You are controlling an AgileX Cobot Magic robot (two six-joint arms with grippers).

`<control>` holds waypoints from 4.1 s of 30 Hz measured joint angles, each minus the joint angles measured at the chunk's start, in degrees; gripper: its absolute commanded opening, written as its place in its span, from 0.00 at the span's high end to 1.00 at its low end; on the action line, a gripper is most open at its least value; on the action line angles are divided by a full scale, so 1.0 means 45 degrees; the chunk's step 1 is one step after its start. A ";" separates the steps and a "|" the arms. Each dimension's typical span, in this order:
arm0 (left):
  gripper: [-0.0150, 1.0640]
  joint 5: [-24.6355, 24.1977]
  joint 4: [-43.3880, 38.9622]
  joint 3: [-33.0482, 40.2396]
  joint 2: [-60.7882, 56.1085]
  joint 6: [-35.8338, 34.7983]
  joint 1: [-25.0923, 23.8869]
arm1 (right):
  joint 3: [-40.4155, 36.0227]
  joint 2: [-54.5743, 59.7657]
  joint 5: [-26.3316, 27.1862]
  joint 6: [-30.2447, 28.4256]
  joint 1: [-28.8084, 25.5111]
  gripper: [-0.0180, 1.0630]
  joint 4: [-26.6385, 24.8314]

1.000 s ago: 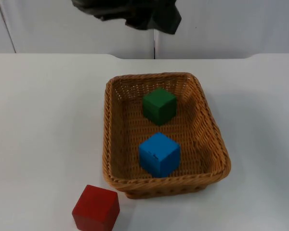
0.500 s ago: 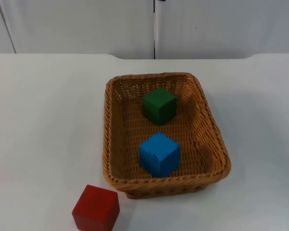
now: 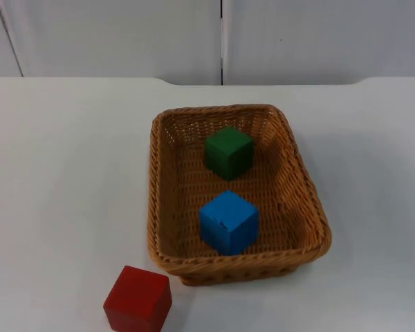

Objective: Pick up one cube with each hand and place exactly two cubes into the same basket, leaving the remaining cube outside.

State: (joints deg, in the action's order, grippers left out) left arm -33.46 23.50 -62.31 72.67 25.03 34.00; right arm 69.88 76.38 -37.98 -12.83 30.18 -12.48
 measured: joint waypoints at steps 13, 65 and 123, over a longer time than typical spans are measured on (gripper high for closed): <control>0.34 0.0166 0.0000 0.2082 -0.2025 0.0129 0.0000 | -0.3189 -0.3598 0.0530 -0.0025 0.0000 0.33 0.0000; 0.34 -0.4083 -0.2641 0.6628 -1.3297 -0.2877 0.0000 | -0.8226 -1.6934 -0.4918 0.0950 0.0000 0.33 0.1019; 0.01 -0.6243 -0.5221 0.7494 -1.6098 -0.5562 0.0000 | -0.8949 -1.6934 -0.5336 0.1654 0.0000 0.01 0.1766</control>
State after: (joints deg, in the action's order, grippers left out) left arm -61.55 0.00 -28.58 0.23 0.00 34.00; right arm 29.61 0.18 -61.99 -5.38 30.18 -4.53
